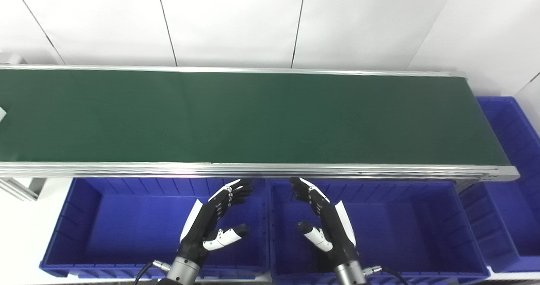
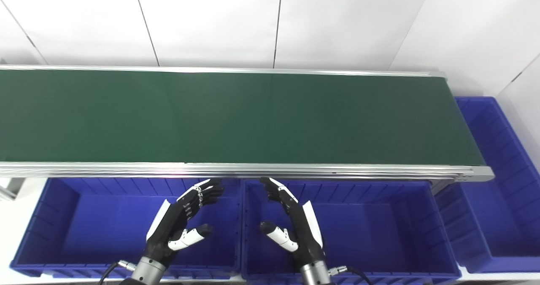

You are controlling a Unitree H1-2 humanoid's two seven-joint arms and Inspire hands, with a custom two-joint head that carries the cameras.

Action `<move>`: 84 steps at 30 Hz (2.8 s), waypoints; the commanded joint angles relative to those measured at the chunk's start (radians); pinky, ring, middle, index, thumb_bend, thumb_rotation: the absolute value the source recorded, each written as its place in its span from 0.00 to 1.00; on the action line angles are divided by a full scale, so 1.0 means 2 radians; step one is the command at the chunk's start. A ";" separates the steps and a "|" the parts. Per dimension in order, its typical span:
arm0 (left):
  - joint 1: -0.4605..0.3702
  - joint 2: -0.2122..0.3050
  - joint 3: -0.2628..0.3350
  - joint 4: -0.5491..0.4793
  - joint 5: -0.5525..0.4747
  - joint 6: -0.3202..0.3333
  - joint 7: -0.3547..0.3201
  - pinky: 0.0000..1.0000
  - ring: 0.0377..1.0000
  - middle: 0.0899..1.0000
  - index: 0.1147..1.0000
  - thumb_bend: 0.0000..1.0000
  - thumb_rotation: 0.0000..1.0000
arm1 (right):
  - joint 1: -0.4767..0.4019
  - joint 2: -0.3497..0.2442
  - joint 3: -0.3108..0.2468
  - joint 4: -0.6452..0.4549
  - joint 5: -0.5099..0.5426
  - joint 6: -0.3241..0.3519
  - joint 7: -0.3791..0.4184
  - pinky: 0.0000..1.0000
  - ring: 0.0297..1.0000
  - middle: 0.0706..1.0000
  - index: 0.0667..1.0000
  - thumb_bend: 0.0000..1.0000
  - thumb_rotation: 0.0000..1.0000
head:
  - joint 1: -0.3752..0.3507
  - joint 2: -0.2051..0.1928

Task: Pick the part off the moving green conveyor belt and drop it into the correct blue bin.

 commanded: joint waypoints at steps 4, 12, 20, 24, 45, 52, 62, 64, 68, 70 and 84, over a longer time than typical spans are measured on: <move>-0.007 -0.002 -0.001 -0.007 -0.003 -0.018 0.002 0.80 0.80 0.78 0.79 0.89 0.68 | -0.008 -0.003 0.004 -0.006 0.001 -0.027 -0.008 0.80 0.84 0.85 0.81 0.91 0.90 | 0.002 -0.001; -0.007 -0.002 -0.003 -0.007 0.000 -0.018 0.006 0.80 0.80 0.78 0.79 0.88 0.68 | -0.010 -0.010 0.015 -0.005 0.000 -0.027 -0.013 0.81 0.85 0.85 0.81 0.90 0.89 | 0.003 -0.003; -0.008 -0.002 -0.006 -0.007 0.004 -0.018 0.013 0.80 0.80 0.78 0.79 0.90 0.68 | -0.013 -0.017 0.023 0.000 -0.001 -0.027 -0.021 0.81 0.84 0.85 0.82 0.89 0.88 | 0.004 -0.004; -0.008 -0.003 -0.005 -0.006 -0.004 -0.018 0.006 0.81 0.81 0.78 0.79 0.90 0.67 | -0.013 -0.020 0.023 0.003 0.003 -0.027 -0.019 0.81 0.85 0.86 0.82 0.89 0.87 | 0.004 -0.003; -0.012 -0.002 -0.004 -0.001 -0.003 -0.018 0.006 0.80 0.80 0.78 0.79 0.90 0.66 | -0.018 -0.024 0.022 0.004 0.021 -0.027 -0.004 0.80 0.85 0.87 0.84 0.87 0.61 | 0.004 -0.005; -0.012 -0.002 -0.006 -0.001 -0.002 -0.018 0.006 0.80 0.80 0.78 0.79 0.91 0.67 | -0.015 -0.021 0.015 0.001 0.027 -0.027 0.008 0.80 0.85 0.87 0.84 0.86 0.53 | 0.004 -0.005; -0.014 0.005 -0.021 -0.002 0.023 -0.018 0.045 0.78 0.80 0.78 0.78 0.99 0.97 | -0.012 -0.013 0.016 0.006 -0.002 -0.027 -0.022 0.76 0.82 0.86 0.83 0.94 0.98 | 0.002 -0.005; -0.016 0.009 -0.028 -0.002 0.022 -0.018 0.052 0.78 0.81 0.78 0.77 0.99 0.99 | -0.013 -0.013 0.018 0.006 -0.005 -0.027 -0.026 0.76 0.82 0.86 0.83 0.94 1.00 | 0.001 -0.005; -0.018 0.014 -0.037 -0.002 0.019 -0.018 0.060 0.79 0.81 0.78 0.77 0.98 0.99 | -0.014 -0.014 0.021 0.006 -0.004 -0.027 -0.029 0.76 0.82 0.86 0.83 0.94 1.00 | 0.000 -0.005; -0.018 0.014 -0.038 -0.002 0.019 -0.018 0.062 0.79 0.81 0.78 0.77 0.99 0.99 | -0.014 -0.014 0.021 0.007 0.000 -0.027 -0.027 0.76 0.83 0.86 0.83 0.95 1.00 | 0.001 -0.006; -0.023 0.020 -0.048 0.003 0.020 -0.018 0.073 0.79 0.82 0.78 0.76 1.00 1.00 | -0.020 -0.014 0.025 0.016 0.001 -0.027 -0.032 0.76 0.82 0.85 0.82 0.95 1.00 | 0.003 -0.013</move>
